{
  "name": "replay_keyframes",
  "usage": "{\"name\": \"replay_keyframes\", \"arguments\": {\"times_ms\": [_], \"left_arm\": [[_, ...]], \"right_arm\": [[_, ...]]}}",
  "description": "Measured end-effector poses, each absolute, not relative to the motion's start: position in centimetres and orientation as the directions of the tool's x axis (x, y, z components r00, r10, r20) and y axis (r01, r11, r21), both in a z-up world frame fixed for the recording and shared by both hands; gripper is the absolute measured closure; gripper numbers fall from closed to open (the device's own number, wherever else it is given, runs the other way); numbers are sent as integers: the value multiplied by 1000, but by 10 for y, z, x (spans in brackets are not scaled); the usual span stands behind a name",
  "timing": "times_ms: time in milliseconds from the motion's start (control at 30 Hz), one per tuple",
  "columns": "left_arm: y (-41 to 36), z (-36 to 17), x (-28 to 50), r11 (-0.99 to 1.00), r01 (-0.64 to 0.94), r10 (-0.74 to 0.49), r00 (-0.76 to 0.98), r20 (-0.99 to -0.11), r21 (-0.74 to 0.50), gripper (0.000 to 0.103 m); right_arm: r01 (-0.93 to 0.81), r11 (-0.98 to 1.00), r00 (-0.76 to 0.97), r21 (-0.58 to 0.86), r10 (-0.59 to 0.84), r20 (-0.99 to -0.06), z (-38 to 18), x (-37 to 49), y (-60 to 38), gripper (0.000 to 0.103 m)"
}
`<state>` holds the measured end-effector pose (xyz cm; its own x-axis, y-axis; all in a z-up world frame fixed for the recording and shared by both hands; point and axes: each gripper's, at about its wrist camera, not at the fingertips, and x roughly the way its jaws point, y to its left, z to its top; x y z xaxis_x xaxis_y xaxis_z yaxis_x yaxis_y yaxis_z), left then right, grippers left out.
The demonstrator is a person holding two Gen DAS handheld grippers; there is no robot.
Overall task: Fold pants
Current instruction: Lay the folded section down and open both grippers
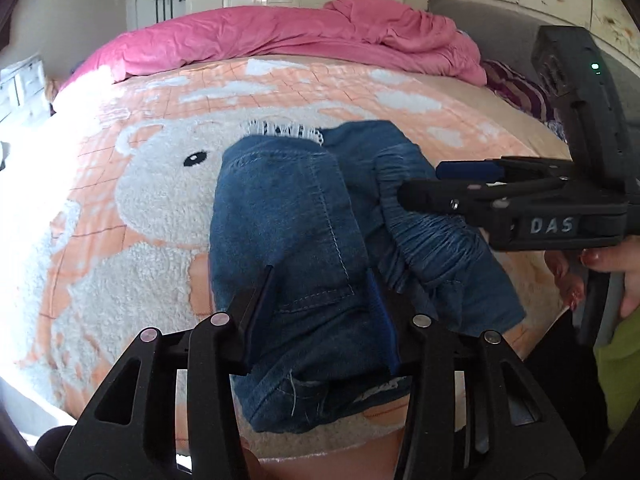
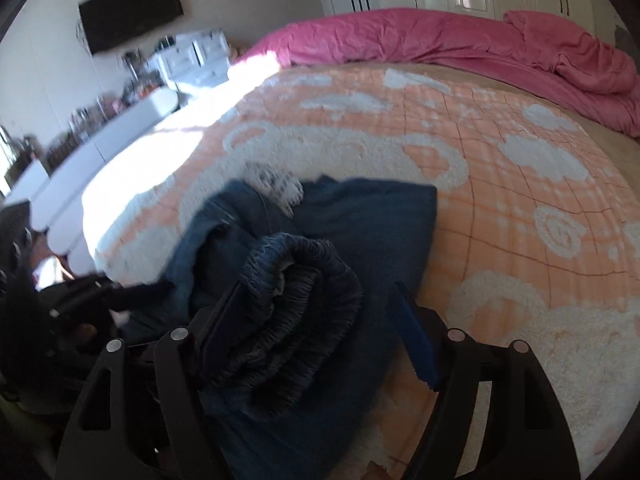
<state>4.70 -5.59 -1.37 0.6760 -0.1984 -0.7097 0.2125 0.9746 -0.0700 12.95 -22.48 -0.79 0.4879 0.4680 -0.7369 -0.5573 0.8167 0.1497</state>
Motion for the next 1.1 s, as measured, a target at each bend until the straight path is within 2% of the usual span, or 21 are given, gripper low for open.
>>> {"name": "replay_keyframes", "arguments": {"times_ms": [133, 200, 267, 400, 600, 867, 1100], "left_arm": [[-52, -9, 43, 967, 223, -243, 673, -699, -122, 64], [-45, -8, 49, 965, 215, -256, 661, -705, -149, 58], [-41, -4, 49, 966, 201, -257, 658, -708, -164, 49], [-19, 4, 46, 966, 145, -257, 660, -706, -215, 46], [-14, 13, 43, 970, 130, -240, 669, -704, -207, 41], [-14, 17, 42, 971, 125, -232, 674, -701, -202, 31], [-10, 14, 50, 974, 103, -219, 659, -720, -202, 25]], "right_arm": [[-535, 831, 502, 154, 459, -733, -11, 128, -236, 20], [-530, 829, 499, 180, 476, -724, -11, 130, -239, 20], [-522, 828, 500, 206, 493, -712, -9, 128, -243, 19], [-508, 830, 541, 232, 516, -664, 4, 121, -255, 19], [-527, 817, 600, 235, 553, -577, 26, 97, -263, 18], [-593, 795, 639, 127, 561, -526, 46, 51, -251, 18], [-719, 695, 592, -15, 600, -538, 44, 20, -220, 18]]}}
